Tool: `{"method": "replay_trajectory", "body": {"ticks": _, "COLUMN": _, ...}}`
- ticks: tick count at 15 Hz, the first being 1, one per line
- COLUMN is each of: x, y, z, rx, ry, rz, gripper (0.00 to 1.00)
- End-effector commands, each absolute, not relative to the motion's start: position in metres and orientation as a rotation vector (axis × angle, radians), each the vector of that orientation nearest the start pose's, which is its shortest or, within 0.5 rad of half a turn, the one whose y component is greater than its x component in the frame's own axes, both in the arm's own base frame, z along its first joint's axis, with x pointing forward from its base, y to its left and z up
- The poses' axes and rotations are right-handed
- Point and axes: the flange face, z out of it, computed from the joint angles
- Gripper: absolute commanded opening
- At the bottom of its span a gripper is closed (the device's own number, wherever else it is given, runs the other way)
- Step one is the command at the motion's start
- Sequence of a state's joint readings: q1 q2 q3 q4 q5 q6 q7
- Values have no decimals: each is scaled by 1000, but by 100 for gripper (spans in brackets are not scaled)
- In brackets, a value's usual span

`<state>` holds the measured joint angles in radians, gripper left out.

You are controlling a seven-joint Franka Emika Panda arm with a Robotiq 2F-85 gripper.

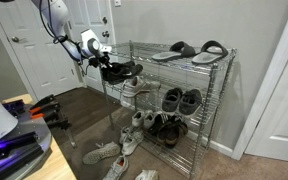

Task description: Move the black sneakers from the topmost shelf to the second shelf.

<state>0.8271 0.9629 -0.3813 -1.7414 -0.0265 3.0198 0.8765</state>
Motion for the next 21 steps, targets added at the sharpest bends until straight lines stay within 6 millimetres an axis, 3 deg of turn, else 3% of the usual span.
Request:
{"method": "replay_trajectory", "body": {"ticks": 1, "x": 613, "y": 311, "z": 99, "rx": -3063, "ry": 285, "rz": -707, "gripper": 6}}
{"method": "replay_trajectory", "body": {"ticks": 11, "x": 589, "y": 315, "z": 99, "rx": -3066, "ry": 310, "rz": -676, "gripper": 6}}
{"method": "replay_trajectory", "body": {"ticks": 18, "x": 552, "y": 325, "z": 112, "rx": -2932, "ry": 201, "rz": -842, "gripper": 6}}
{"method": "replay_trajectory", "body": {"ticks": 21, "x": 546, "y": 325, "z": 108, "rx": -2904, "ry": 225, "rz": -880, "gripper": 6}}
